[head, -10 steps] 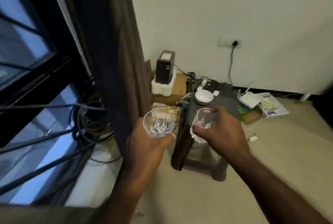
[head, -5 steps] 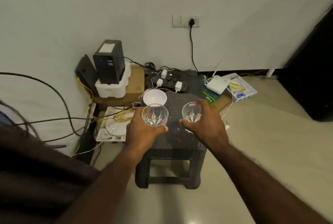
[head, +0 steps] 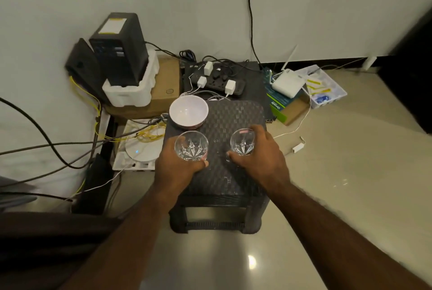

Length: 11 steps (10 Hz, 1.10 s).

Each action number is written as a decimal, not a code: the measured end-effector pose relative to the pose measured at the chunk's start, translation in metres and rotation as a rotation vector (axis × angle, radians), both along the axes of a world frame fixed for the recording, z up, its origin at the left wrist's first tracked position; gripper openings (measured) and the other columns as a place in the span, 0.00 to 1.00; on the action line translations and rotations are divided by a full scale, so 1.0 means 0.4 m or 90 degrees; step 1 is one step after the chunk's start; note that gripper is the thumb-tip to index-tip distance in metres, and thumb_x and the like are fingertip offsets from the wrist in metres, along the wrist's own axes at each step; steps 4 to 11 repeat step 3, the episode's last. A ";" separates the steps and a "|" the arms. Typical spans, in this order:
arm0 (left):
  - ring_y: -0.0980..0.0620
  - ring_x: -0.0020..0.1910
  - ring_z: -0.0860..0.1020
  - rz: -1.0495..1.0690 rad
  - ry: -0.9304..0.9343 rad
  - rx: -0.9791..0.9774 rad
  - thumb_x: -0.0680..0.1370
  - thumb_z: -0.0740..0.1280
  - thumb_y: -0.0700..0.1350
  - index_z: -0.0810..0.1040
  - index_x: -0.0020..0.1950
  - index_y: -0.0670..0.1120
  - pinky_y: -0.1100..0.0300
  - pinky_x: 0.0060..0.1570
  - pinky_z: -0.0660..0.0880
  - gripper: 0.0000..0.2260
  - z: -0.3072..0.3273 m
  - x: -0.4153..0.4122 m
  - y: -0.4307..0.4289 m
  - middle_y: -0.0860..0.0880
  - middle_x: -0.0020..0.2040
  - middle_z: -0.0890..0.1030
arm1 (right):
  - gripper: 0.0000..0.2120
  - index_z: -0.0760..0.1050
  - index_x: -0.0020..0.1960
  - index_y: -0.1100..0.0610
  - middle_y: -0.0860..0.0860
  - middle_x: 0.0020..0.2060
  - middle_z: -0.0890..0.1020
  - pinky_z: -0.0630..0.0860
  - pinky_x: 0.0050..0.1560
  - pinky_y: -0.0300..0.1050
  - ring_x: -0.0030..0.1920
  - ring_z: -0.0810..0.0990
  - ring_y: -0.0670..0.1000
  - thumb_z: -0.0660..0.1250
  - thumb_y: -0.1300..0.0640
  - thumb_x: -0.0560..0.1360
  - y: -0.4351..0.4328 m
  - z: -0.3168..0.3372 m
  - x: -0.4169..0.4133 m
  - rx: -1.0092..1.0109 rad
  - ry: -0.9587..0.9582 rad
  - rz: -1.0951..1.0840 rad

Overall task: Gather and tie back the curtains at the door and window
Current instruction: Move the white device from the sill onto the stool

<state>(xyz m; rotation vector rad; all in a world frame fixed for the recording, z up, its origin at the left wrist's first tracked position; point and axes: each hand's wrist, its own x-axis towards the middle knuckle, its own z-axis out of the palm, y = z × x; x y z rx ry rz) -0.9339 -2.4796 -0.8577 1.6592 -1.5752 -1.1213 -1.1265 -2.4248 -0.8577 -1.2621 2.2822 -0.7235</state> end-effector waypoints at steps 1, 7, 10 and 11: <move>0.54 0.52 0.76 -0.008 -0.010 -0.003 0.60 0.83 0.46 0.73 0.65 0.51 0.65 0.47 0.71 0.35 -0.004 0.000 0.006 0.55 0.55 0.78 | 0.43 0.61 0.70 0.46 0.51 0.69 0.74 0.77 0.61 0.54 0.65 0.76 0.55 0.78 0.35 0.63 0.001 -0.003 0.005 -0.009 0.009 -0.001; 0.48 0.66 0.72 -0.040 -0.047 0.027 0.59 0.84 0.43 0.62 0.74 0.47 0.56 0.62 0.71 0.48 0.009 0.005 0.007 0.49 0.67 0.73 | 0.54 0.53 0.77 0.47 0.52 0.76 0.65 0.72 0.68 0.60 0.73 0.68 0.58 0.72 0.26 0.61 0.016 0.023 0.011 0.009 0.012 0.025; 0.48 0.66 0.72 -0.040 -0.047 0.027 0.59 0.84 0.43 0.62 0.74 0.47 0.56 0.62 0.71 0.48 0.009 0.005 0.007 0.49 0.67 0.73 | 0.54 0.53 0.77 0.47 0.52 0.76 0.65 0.72 0.68 0.60 0.73 0.68 0.58 0.72 0.26 0.61 0.016 0.023 0.011 0.009 0.012 0.025; 0.48 0.66 0.72 -0.040 -0.047 0.027 0.59 0.84 0.43 0.62 0.74 0.47 0.56 0.62 0.71 0.48 0.009 0.005 0.007 0.49 0.67 0.73 | 0.54 0.53 0.77 0.47 0.52 0.76 0.65 0.72 0.68 0.60 0.73 0.68 0.58 0.72 0.26 0.61 0.016 0.023 0.011 0.009 0.012 0.025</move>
